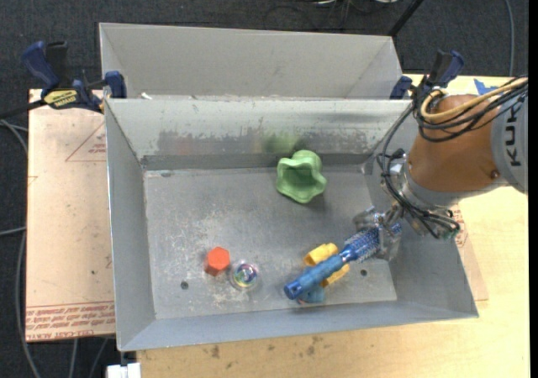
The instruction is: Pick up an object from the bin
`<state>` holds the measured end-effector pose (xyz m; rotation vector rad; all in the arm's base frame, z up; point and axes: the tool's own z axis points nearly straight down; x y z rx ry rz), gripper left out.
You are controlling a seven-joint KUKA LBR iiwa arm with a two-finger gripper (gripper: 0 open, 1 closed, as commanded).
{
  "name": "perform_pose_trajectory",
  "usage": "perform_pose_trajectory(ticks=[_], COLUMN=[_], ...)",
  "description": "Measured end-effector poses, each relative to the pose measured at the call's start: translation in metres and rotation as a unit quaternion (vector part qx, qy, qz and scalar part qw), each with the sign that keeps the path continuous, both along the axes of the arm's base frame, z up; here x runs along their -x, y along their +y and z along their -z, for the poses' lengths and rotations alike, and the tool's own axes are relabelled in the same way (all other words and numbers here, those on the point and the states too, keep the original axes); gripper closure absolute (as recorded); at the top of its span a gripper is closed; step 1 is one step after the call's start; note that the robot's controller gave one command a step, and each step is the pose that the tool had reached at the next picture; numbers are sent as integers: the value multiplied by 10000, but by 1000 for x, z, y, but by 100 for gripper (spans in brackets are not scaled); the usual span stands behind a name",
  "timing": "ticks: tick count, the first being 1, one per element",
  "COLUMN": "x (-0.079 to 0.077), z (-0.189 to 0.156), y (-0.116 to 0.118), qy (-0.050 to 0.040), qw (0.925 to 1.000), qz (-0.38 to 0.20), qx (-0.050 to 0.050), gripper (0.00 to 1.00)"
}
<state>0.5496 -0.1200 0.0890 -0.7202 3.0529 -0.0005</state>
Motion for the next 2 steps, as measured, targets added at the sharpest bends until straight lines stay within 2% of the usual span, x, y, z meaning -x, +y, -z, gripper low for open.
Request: perform_pose_trajectory(ticks=[1, 2], x=[-1, -2], z=[-17, -65], y=[1, 1], qy=[3, -11], qw=[10000, 10000], qz=[7, 22], qx=[2, 6], gripper=[100, 100])
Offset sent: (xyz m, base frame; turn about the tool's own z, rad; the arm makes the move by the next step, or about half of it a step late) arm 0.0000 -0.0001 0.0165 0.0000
